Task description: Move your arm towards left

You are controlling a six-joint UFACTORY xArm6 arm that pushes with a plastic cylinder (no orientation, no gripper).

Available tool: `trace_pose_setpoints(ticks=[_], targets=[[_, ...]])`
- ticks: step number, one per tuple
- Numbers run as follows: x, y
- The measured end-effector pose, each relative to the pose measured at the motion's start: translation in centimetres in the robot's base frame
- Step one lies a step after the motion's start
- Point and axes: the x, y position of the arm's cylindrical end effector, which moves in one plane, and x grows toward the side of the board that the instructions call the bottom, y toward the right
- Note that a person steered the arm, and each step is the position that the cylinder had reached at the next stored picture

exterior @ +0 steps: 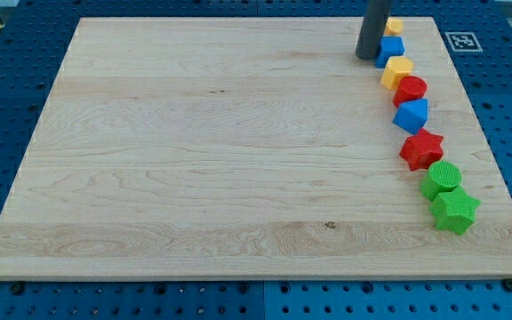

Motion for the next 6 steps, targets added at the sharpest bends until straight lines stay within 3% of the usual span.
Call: trace_pose_setpoints(ticks=[3,5,6], targets=[[0.3,-0.1],[0.3,-9.6],[0.3,-11.6]])
